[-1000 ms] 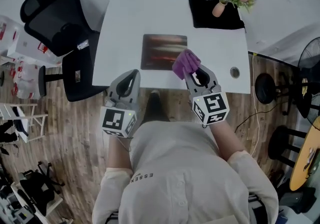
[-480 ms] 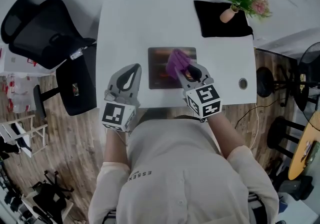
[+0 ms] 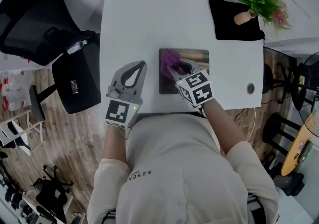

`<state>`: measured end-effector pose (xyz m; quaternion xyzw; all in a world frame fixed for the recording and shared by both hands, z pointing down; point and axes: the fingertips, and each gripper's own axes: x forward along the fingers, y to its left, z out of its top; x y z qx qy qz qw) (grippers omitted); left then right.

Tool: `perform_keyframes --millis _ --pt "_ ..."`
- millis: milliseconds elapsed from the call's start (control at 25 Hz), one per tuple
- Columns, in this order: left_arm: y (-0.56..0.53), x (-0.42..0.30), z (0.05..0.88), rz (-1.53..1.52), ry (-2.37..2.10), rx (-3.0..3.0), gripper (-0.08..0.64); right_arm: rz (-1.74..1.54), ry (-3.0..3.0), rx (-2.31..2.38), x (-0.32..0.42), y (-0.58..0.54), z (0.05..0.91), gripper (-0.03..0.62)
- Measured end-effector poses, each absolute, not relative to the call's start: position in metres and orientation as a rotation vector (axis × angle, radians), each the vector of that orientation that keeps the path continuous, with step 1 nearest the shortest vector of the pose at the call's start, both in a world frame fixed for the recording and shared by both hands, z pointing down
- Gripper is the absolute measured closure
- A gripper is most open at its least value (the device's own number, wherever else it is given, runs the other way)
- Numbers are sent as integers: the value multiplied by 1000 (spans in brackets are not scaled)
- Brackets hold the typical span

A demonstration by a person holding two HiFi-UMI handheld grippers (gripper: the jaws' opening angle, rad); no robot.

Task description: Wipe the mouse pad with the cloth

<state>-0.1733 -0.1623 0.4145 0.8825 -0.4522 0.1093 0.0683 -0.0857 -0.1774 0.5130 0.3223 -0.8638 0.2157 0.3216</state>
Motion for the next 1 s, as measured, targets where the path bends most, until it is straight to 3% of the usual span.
perform_keyframes --millis 480,1000 --pt "-183 -187 442 355 -1341 2588 557 679 -2130 668 -114 -196 580 499" --pt "-195 -150 447 422 -1296 2623 558 796 -2139 637 -93 -204 585 491"
